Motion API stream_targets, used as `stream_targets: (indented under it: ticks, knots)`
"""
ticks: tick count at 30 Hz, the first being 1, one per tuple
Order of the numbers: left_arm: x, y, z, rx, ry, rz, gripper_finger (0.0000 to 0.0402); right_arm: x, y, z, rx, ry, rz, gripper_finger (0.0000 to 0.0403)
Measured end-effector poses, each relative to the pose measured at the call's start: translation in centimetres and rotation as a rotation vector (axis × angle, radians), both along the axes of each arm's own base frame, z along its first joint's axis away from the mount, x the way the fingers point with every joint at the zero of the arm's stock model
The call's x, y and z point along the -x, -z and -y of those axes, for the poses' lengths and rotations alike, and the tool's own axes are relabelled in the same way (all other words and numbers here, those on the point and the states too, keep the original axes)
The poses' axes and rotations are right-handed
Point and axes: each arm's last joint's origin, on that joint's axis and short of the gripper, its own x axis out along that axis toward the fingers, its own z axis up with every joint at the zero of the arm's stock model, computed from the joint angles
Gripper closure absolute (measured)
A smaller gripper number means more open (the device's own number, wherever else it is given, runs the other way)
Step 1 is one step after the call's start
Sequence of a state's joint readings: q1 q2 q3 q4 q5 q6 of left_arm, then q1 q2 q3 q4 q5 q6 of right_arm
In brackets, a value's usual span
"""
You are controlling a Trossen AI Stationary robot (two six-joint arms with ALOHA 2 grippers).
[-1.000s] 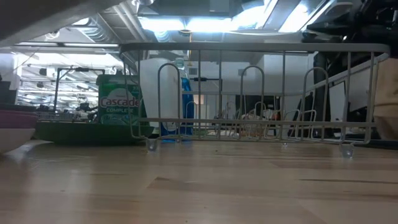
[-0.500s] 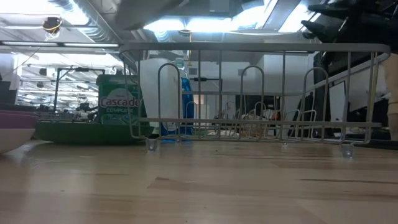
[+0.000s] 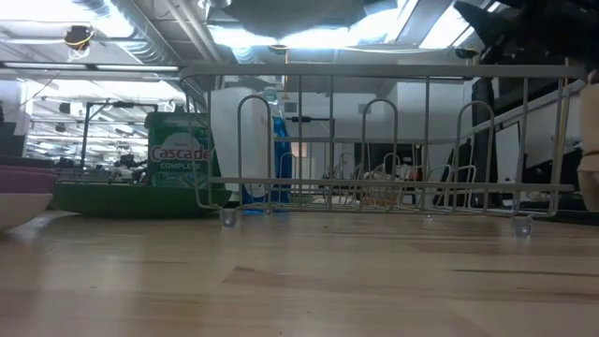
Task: Sort dishes
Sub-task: Put the gray plate into the dish rack
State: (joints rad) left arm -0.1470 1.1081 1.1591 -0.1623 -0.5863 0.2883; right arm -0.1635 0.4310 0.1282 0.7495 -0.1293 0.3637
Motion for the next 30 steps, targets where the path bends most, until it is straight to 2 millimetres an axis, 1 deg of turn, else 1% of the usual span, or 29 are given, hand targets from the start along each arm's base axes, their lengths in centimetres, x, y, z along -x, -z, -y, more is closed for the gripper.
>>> stream_targets:
  ticks: [4, 8, 12, 16, 22, 27, 30]
  knots:
    - [-2.3, 0.7, -0.5, -0.133, 0.050, -0.035, 0.0401, -0.2, -0.4, -0.1, 0.094, -0.011, -0.004, 0.0255]
    - [-4.7, 1.3, -1.3, -0.312, 0.126, -0.047, 0.0401, -0.2, -0.5, -0.2, 0.133, -0.020, -0.007, 0.0255]
    - [-7.0, 2.4, -2.5, -0.449, 0.217, -0.048, 0.0401, -0.3, -0.4, -0.2, 0.139, -0.022, -0.017, 0.0255]
    - [-8.8, 3.4, -4.0, -0.536, 0.293, -0.033, 0.0401, -0.2, -0.5, -0.2, 0.229, 0.005, -0.010, 0.0255]
    - [-10.5, 4.5, -6.3, -0.666, 0.410, 0.036, 0.0401, -0.2, -0.5, -0.2, 0.384, 0.108, -0.001, 0.0255]
    - [-11.2, 5.3, -8.4, -0.744, 0.518, 0.105, 0.0401, -0.2, -0.5, 0.1, 0.431, 0.217, -0.012, 0.0255]
    - [-11.8, 5.8, -9.6, -0.779, 0.554, 0.174, 0.0401, -0.2, -0.6, 0.2, 0.443, 0.286, -0.023, 0.0255]
